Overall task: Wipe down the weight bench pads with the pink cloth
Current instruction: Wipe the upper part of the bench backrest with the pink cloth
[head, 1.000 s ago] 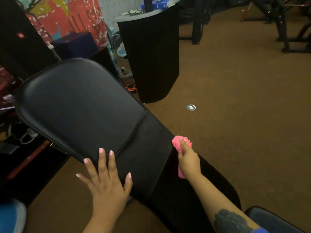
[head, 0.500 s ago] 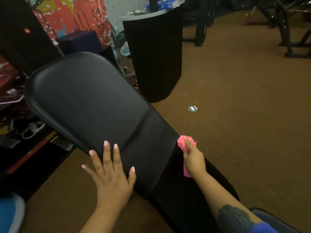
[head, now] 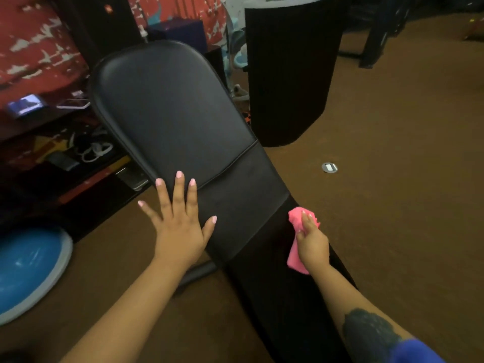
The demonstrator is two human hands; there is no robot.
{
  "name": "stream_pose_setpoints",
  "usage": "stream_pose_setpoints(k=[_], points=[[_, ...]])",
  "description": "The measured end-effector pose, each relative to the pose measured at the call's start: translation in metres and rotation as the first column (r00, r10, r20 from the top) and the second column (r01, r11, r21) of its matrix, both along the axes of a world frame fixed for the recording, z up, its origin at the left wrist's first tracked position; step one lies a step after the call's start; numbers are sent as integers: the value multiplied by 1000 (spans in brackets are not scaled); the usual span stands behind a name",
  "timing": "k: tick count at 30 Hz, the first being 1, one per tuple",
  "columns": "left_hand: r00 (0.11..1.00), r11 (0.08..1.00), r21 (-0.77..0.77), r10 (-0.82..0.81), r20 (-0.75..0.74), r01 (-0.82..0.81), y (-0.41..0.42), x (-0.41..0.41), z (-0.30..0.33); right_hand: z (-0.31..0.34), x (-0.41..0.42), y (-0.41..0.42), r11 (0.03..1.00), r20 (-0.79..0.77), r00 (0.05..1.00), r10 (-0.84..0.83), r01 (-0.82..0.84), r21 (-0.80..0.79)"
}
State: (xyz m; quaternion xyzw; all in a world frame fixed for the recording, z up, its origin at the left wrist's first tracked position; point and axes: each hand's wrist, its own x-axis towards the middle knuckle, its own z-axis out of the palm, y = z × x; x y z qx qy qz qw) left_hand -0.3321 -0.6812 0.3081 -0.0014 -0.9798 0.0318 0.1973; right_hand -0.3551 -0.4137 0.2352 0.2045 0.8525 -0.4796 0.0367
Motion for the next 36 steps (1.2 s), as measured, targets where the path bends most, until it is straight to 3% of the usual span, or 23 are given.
stream_pose_setpoints(k=[9,18,24,31,36], points=[[995,996,-35,88,54,-87,6,5,1,-7,35,-7,951,-104,952,289,-273,145],[983,991,-35,133,128,-130,11,10,8,0,22,-17,984,-87,984,158,-150,91],[983,992,-16,124,132,-123,10,13,7,-17,56,-22,944,-149,935,320,-301,136],[982,991,-27,131,138,-128,10,11,7,-21,37,-8,996,-82,993,82,-79,32],[984,993,-1,116,133,-117,9,11,7,-6,27,-25,985,-142,978,155,-142,103]])
